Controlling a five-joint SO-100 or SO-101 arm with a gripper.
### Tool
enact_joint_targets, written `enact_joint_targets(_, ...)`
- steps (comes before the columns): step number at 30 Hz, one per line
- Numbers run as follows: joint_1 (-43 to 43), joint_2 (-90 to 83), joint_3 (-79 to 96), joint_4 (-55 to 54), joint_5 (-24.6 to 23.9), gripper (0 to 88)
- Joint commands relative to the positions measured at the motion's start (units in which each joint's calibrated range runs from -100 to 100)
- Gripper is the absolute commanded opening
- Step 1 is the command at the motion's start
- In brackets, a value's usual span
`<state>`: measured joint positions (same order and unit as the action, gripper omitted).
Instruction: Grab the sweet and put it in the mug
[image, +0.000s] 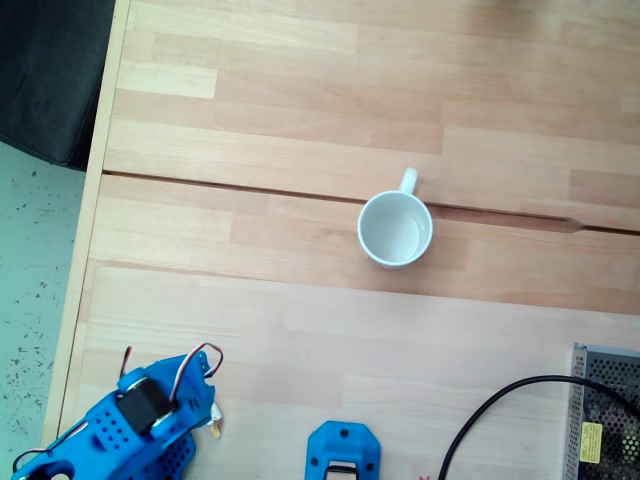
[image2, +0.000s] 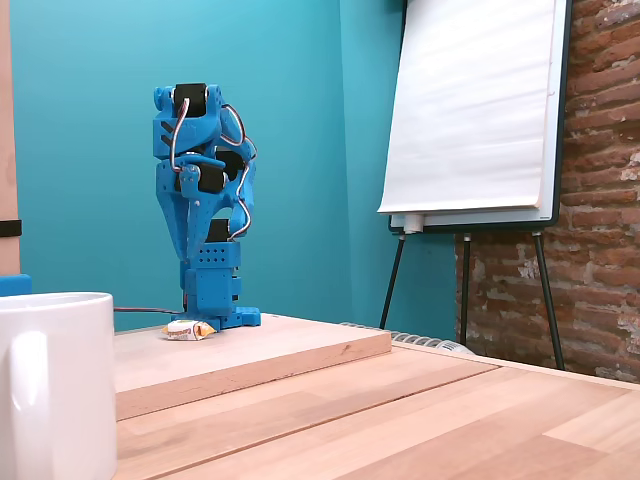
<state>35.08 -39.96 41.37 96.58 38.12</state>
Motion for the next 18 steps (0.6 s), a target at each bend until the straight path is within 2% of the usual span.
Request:
enact_joint_targets(1,0.65,0.03,0.91,-0.45,3.22,5.8)
enact_joint_targets(9,-0.08,-0.14,6.44,-0.53,6.35,5.8)
enact_joint_targets(18,0.65,-0.14,6.62,-0.45,22.66,5.8)
